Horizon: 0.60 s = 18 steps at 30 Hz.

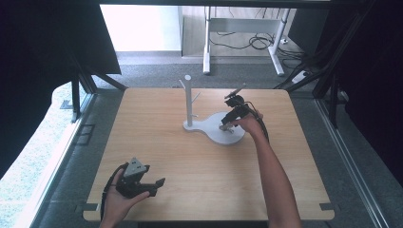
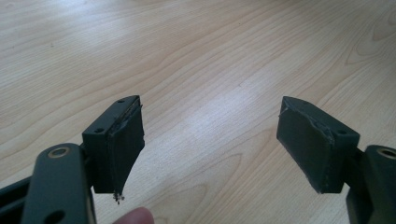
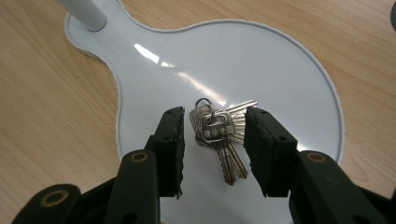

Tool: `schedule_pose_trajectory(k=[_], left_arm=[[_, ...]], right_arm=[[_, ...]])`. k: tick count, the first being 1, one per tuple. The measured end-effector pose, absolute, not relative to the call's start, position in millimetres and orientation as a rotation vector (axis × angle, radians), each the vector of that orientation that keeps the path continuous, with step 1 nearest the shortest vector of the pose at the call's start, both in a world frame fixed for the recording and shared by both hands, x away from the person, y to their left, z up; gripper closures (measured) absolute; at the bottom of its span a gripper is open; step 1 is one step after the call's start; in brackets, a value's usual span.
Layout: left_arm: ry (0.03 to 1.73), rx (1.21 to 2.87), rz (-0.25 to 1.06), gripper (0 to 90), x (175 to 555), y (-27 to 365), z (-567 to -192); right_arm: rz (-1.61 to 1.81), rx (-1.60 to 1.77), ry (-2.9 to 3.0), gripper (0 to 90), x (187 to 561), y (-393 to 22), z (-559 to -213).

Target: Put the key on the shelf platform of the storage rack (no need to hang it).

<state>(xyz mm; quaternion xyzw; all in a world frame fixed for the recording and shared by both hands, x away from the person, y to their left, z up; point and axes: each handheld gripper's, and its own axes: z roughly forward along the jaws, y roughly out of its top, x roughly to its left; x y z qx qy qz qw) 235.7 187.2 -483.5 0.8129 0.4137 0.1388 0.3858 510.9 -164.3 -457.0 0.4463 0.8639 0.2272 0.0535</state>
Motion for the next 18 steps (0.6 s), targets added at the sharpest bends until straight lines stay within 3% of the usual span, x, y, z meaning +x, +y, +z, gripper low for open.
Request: schedule_pose_trajectory(k=[18], left_arm=[[1.046,2.074,0.352,23.3,235,183,-483]], right_arm=[[0.755,1.203,2.661,53.9,459,-188,-433]])
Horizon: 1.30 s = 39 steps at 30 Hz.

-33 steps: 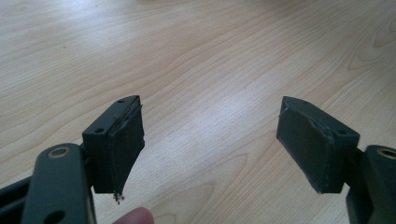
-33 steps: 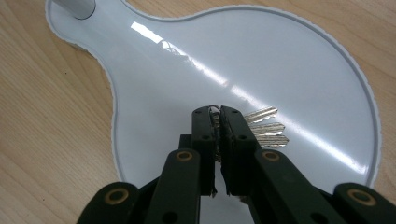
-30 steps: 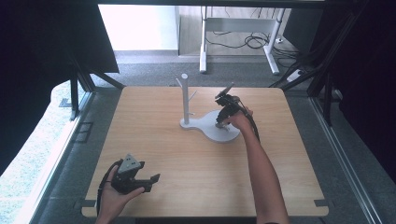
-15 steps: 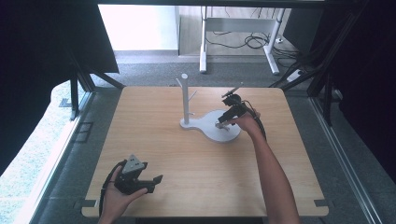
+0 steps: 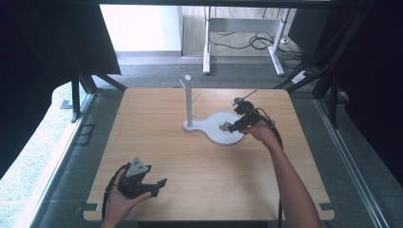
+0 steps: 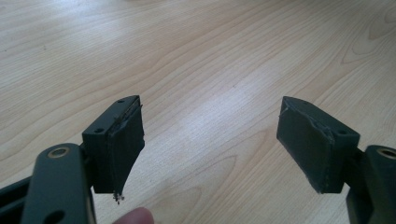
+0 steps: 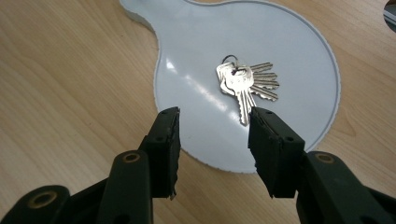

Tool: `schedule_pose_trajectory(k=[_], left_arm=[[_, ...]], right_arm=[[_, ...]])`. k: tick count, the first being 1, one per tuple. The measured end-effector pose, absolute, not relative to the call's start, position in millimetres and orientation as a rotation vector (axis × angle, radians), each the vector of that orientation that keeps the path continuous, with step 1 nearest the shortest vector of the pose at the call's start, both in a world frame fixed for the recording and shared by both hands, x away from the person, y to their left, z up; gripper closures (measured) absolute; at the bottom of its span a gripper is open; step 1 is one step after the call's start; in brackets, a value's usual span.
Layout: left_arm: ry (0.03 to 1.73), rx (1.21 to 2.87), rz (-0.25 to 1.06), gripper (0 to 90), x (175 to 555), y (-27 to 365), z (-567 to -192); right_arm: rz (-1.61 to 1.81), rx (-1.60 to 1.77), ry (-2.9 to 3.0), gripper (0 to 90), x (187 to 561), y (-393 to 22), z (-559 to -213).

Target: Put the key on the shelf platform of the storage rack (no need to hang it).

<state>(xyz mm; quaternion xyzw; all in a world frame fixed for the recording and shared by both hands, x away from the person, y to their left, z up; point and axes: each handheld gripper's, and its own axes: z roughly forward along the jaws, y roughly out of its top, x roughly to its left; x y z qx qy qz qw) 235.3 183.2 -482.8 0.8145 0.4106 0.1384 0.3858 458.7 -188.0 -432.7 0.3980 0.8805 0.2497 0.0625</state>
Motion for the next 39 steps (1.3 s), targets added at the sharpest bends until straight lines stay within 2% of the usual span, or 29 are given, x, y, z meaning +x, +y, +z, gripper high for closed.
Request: schedule_pose_trajectory(k=[18,28,39], left_arm=[[1.050,2.077,0.364,23.4,235,184,-482],[1.049,2.077,0.365,23.4,235,184,-482],[1.051,2.080,0.370,23.4,234,183,-482]], right_arm=[[0.899,1.148,2.620,52.4,392,-225,-439],[0.974,1.192,2.556,51.4,348,-250,-470],[0.963,1.188,2.549,51.5,333,-258,-485]])
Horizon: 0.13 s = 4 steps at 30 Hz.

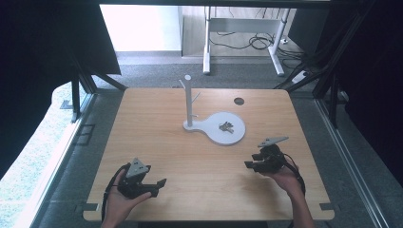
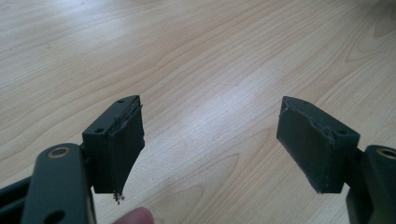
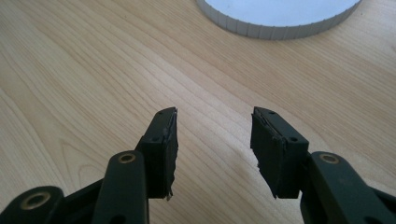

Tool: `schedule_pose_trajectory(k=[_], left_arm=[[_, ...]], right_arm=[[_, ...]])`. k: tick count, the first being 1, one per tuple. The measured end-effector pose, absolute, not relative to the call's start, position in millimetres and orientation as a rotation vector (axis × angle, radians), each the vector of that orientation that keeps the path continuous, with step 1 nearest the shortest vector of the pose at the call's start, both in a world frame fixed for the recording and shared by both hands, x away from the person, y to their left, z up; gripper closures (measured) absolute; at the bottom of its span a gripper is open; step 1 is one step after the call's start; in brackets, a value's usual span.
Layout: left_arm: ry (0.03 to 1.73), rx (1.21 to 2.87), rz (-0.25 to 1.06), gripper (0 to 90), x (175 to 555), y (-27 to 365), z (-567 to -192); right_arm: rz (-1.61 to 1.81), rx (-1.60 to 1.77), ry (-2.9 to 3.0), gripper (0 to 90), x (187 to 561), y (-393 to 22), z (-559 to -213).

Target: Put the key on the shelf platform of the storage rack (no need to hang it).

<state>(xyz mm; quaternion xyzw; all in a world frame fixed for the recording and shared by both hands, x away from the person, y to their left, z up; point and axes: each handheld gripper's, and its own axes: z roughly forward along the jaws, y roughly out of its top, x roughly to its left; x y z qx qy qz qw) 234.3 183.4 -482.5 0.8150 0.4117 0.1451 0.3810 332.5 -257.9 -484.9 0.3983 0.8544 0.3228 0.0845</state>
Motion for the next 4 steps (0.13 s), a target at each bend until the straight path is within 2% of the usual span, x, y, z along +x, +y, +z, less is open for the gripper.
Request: schedule_pose_trajectory(k=[4], left_arm=[[1.052,2.077,0.371,23.4,234.1,183.9,-482.6]], right_arm=[[0.975,1.183,2.516,50.4,332.9,-258.9,-484.4]])
